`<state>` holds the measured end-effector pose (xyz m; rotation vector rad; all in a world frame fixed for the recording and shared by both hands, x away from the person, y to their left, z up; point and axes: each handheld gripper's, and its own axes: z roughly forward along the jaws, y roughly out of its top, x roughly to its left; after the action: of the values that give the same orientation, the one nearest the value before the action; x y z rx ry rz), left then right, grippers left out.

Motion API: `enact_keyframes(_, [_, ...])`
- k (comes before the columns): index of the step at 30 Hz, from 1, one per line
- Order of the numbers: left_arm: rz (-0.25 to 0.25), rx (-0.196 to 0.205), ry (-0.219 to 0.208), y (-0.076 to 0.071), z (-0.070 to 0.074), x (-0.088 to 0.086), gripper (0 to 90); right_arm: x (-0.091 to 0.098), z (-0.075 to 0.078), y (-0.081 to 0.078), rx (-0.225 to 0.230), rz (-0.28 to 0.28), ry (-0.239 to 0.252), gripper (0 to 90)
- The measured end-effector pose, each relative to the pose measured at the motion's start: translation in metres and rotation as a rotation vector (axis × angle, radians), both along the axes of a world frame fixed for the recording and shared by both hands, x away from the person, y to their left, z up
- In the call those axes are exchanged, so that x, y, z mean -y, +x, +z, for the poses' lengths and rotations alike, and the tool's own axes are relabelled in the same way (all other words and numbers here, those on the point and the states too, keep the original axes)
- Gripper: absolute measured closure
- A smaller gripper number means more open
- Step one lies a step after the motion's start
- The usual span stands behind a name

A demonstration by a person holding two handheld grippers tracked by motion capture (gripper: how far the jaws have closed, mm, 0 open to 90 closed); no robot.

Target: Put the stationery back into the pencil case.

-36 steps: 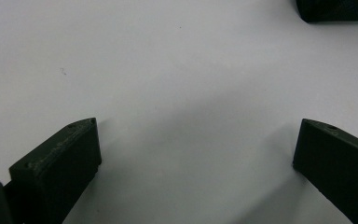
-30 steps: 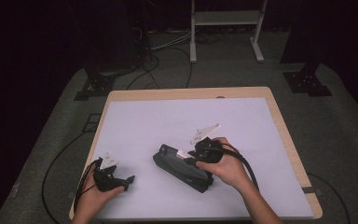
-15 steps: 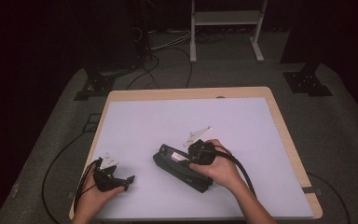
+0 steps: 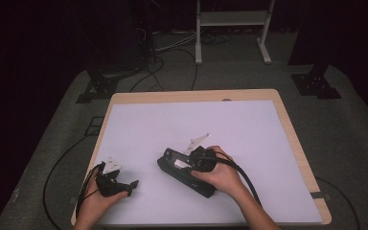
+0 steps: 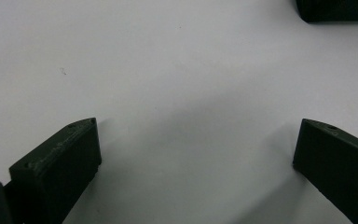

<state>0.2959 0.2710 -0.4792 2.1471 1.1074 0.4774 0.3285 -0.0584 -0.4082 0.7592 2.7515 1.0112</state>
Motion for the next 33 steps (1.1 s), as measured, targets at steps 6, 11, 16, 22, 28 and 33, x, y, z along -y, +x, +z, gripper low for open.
enact_keyframes(6, [0.0, 0.0, 0.0, 0.0, 0.0, 0.0, 0.0, -0.002, -0.002, -0.001, 0.0, 0.01, -0.013, 69.0])
enact_keyframes(11, [0.0, 0.0, 0.0, 0.0, 0.0, 0.0, 0.0, -0.002, -0.001, -0.001, 0.011, 0.02, -0.009, 67.5])
enact_keyframes(16, [-0.001, 0.0, 0.001, 0.0, 0.0, 0.0, 0.0, 0.001, 0.006, -0.003, 0.014, 0.012, 0.015, 66.0])
enact_keyframes(22, [-0.002, -0.001, 0.003, 0.0, 0.0, 0.0, 0.0, 0.012, 0.016, -0.003, 0.027, -0.008, 0.045, 63.7])
enact_keyframes(28, [0.002, 0.0, -0.001, 0.0, 0.0, 0.0, 0.0, 0.023, 0.022, -0.001, 0.043, -0.028, 0.053, 56.8])
enact_keyframes(33, [0.002, 0.0, -0.001, 0.0, 0.0, 0.0, 0.0, 0.031, 0.023, 0.0, 0.043, -0.038, 0.044, 52.2])
